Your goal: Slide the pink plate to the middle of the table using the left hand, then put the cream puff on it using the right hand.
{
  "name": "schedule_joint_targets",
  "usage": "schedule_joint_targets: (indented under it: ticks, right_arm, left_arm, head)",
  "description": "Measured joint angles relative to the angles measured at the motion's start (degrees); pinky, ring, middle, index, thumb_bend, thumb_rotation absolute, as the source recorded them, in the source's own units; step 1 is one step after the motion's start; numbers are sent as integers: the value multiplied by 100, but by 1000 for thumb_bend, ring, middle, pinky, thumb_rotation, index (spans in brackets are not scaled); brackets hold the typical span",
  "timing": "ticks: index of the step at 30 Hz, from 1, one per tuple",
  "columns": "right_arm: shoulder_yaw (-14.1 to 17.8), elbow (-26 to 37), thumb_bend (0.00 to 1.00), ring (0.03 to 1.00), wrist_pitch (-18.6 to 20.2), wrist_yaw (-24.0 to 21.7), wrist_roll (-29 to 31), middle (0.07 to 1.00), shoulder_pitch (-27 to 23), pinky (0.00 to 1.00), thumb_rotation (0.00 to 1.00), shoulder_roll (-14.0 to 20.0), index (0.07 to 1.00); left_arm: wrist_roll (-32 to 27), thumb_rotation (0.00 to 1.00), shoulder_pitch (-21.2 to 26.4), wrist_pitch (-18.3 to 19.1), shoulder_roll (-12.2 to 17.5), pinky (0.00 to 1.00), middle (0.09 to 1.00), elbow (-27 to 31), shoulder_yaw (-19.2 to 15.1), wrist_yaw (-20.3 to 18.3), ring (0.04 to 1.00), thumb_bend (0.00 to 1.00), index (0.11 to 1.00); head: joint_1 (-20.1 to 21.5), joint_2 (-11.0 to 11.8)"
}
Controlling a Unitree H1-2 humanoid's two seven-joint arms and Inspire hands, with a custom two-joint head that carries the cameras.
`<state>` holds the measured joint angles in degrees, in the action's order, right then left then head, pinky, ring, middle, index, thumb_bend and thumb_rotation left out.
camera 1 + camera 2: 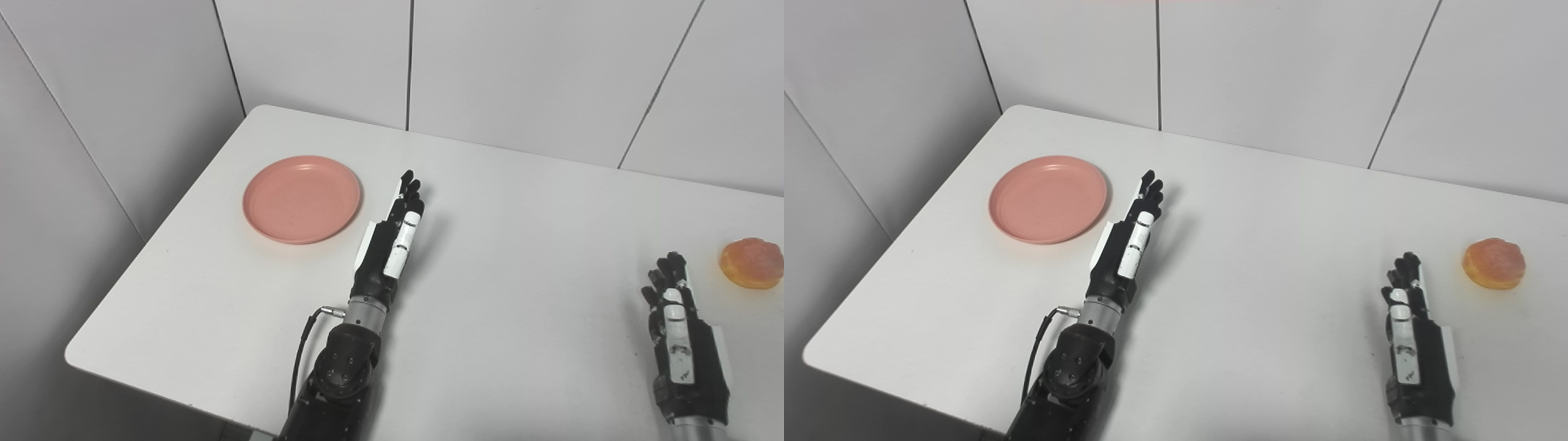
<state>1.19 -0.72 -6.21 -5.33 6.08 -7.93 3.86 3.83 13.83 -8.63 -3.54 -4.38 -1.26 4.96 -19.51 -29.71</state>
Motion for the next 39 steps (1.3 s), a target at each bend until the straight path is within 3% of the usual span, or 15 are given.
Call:
schedule_joint_targets:
  ticks: [2, 8, 14, 16, 21, 27, 33, 39]
  right_arm:
    - [13, -35, 622, 1000, -12, 8, -11, 1000, -30, 1000, 918, -7, 1000]
    - [24, -43, 616, 1000, -16, 14, -34, 1000, -43, 1000, 896, -18, 1000]
    - [25, -47, 603, 1000, -77, 11, -37, 1000, -46, 1000, 896, -32, 1000]
    - [26, -51, 598, 1000, -88, 8, -34, 1000, -46, 1000, 887, -31, 1000]
    - [41, -66, 590, 1000, -106, -18, 19, 1000, -50, 1000, 891, -27, 1000]
    - [38, -75, 581, 1000, -133, -57, 36, 1000, -55, 1000, 897, -19, 1000]
    - [40, -78, 581, 1000, -151, -56, 53, 1000, -57, 1000, 892, -18, 1000]
    - [52, -79, 589, 1000, -151, -55, 60, 1000, -55, 1000, 901, -8, 1000]
  left_arm:
    - [-6, 1000, 99, -46, 94, 998, 952, -28, -150, 63, 951, 614, 949]
    - [-32, 1000, 410, -230, 408, 859, 848, -18, -693, 349, 835, 643, 842]
    - [-196, 1000, 774, -498, 721, 837, 795, -153, -1194, 628, 792, 659, 798]
    - [-302, 1000, 887, -517, 843, 871, 793, -244, -1342, 670, 798, 678, 798]
    - [-366, 1000, 970, -527, 1043, 848, 754, -330, -1645, 902, 763, 664, 755]
    - [-364, 1000, 1039, -666, 1312, 817, 756, -751, -1885, 1108, 767, 740, 753]
    - [-537, 1000, 1093, -667, 1640, 782, 774, -1184, -2238, 1297, 764, 693, 781]
    - [-738, 1000, 1098, -606, 1862, 790, 767, -1665, -2369, 1391, 770, 676, 776]
  head:
    - [52, 35]
    - [88, 62]
    - [53, 53]
    - [44, 62]
    - [9, 53]
    - [-17, 62]
    - [-35, 26]
    - [-26, 26]
